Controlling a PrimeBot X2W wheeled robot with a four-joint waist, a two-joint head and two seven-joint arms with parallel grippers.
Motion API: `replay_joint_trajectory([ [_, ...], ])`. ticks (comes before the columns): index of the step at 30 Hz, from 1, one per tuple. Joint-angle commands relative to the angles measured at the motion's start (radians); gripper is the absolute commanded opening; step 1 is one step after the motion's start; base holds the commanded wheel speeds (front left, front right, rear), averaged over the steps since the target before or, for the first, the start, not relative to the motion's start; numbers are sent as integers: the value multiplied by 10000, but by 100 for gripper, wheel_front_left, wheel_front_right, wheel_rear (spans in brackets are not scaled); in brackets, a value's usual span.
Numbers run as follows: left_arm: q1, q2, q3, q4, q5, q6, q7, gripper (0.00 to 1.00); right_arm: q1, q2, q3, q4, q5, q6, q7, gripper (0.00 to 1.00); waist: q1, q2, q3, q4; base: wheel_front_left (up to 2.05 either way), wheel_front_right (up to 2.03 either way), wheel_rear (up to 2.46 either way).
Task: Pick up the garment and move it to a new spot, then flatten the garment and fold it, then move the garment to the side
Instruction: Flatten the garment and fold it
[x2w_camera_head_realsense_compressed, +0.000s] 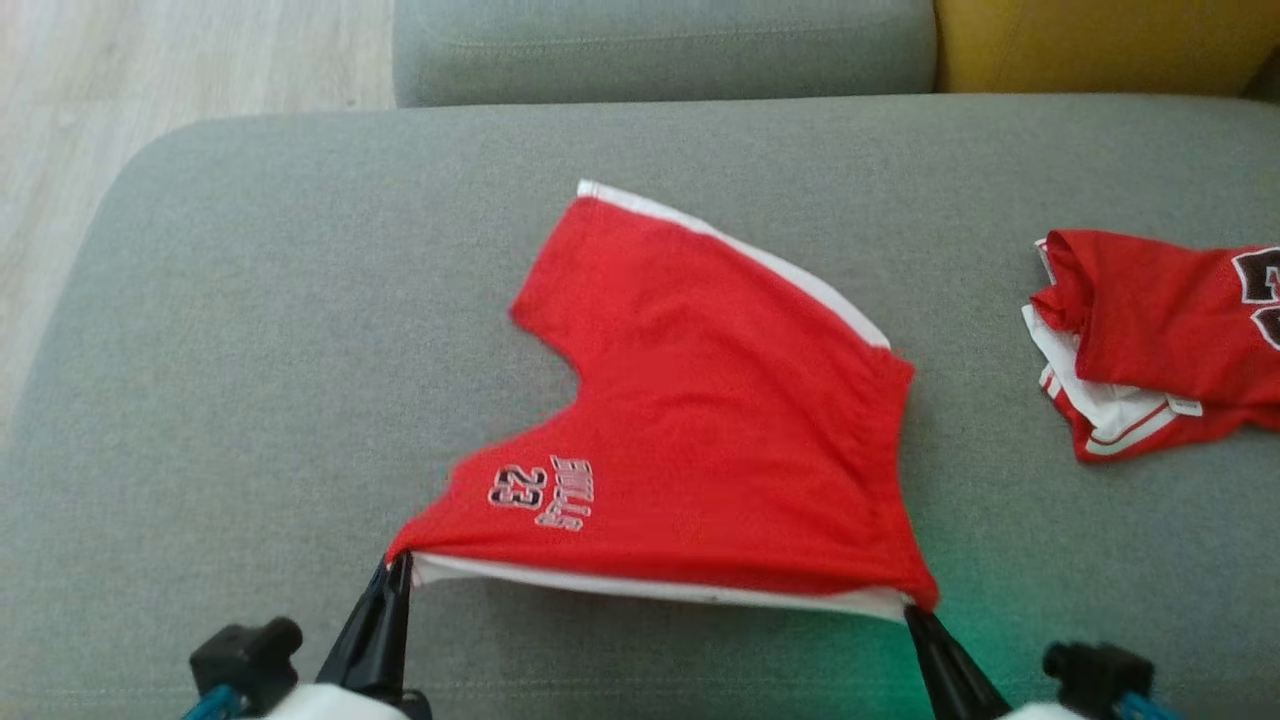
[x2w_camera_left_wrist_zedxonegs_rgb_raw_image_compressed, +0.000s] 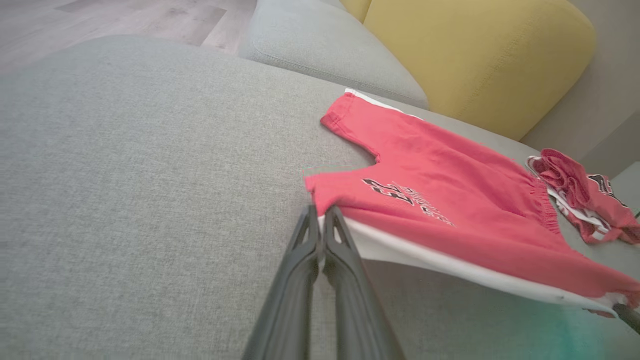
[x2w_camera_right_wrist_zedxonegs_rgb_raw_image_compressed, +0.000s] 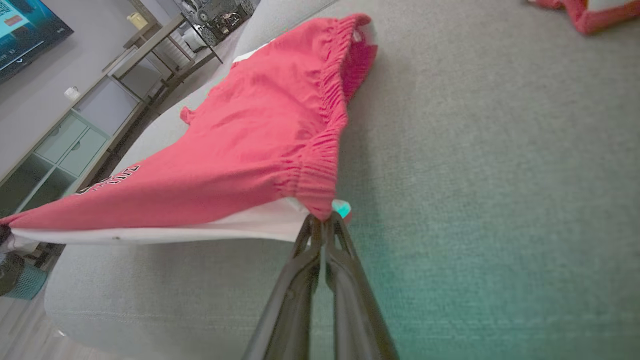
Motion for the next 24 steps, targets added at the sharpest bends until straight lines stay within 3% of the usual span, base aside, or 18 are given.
replay_joint_trajectory([
  [1,-130,208,507,-833,-38,267,138,0,248,-50,-163,-964,-166,-7,301,0,1,0,-17,-21,0,0,0],
  [6,-141,319,503,-1406,-34,366,481,0,618,1,-384,-1886,-277,-7,915,0,1,0,22,-131,0,0,0],
  [11,-1074,585,404,-1405,-48,79,816,0,266,7,-429,-2229,29,-7,1424,0,1,0,374,-310,0,0,0],
  [24,-6241,1235,-52,1059,-383,-937,1803,0,-3026,9,-590,-1774,1073,-7,1544,0,1,0,2310,-966,0,0,0],
])
